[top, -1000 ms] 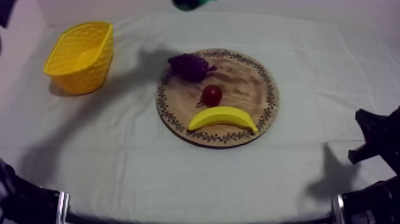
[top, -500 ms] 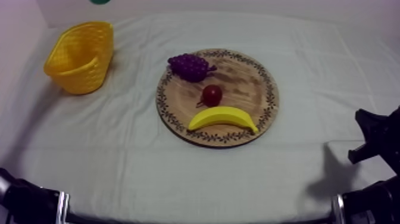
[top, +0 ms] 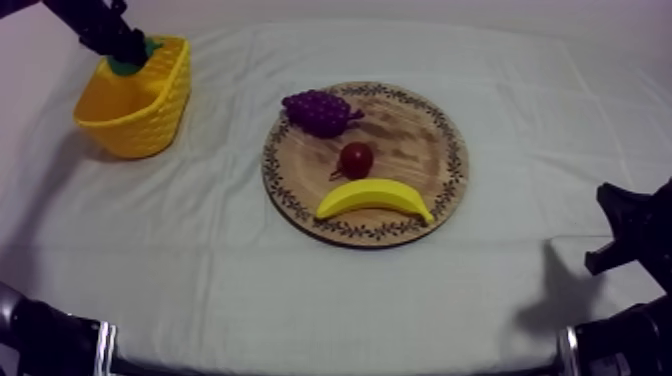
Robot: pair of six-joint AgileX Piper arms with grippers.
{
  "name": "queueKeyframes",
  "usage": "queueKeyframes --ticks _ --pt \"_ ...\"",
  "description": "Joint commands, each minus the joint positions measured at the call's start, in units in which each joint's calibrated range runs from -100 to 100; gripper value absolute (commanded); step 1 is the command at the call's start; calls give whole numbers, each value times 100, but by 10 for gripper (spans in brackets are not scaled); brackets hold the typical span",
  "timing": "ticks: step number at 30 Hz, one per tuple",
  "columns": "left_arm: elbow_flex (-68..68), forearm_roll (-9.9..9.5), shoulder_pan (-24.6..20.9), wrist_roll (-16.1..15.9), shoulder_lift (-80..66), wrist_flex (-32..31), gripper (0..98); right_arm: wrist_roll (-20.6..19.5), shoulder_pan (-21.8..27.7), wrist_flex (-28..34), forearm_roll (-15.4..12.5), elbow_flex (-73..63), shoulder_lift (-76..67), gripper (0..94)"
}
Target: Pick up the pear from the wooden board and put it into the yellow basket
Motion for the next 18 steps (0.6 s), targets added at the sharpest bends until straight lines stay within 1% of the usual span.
queueKeyframes --ticks 1,5,8,10,12,18 --pt "48 36 -52 -21 40 -62 762 2 0 0 0 -1 -1 3" --pt "146 99 -127 -40 -66 -152 806 2 0 0 0 -1 -1 3" --pt "211 249 -196 -85 -356 -138 808 2 0 0 0 -1 -1 3" --pt "318 359 -229 -97 -684 -135 793 2 0 0 0 -1 -1 3" --pt "488 421 -239 -48 -1116 -170 767 2 0 0 0 -1 -1 3" --pt "1298 465 -200 251 -2748 -428 691 2 0 0 0 -1 -1 3"
